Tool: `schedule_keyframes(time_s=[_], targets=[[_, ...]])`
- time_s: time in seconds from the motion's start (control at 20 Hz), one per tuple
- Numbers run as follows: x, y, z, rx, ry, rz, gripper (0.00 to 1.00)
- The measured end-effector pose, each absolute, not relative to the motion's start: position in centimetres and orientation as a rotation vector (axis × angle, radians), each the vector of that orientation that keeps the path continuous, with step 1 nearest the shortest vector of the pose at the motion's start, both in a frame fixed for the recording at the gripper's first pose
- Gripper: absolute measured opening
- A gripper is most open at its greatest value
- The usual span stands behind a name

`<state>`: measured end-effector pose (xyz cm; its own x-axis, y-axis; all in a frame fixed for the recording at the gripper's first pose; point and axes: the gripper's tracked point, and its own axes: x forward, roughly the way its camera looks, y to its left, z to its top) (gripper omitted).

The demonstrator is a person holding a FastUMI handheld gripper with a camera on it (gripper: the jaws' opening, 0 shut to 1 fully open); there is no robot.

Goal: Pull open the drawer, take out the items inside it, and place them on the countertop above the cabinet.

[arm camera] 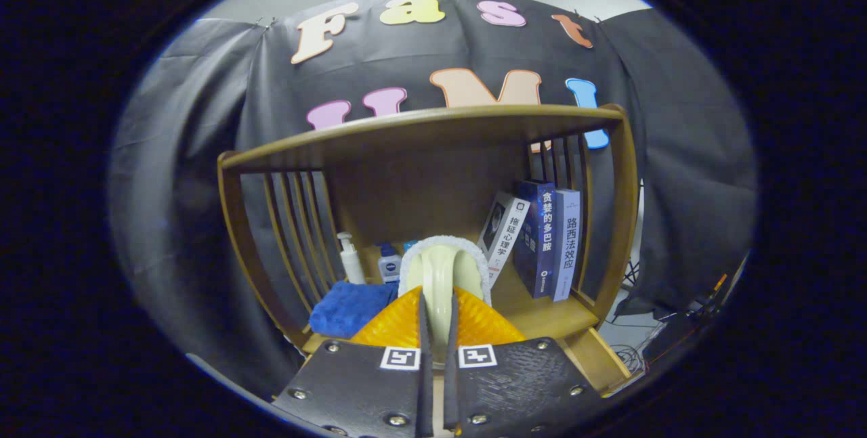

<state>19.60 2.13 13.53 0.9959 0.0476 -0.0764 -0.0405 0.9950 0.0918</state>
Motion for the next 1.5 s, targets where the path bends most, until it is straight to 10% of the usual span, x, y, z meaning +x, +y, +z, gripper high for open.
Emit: schedule_keyframes(time_s=[0.45,1.05,1.5], targets=[[30.5,4.2,-0.5,0.112,0.364,0.085,0.07],[38.3,5.3,-1.9,0.151,0.288,0.096,0.07],[32.0,6.5,0.9,-0.065,0.195,0.043,0.79]])
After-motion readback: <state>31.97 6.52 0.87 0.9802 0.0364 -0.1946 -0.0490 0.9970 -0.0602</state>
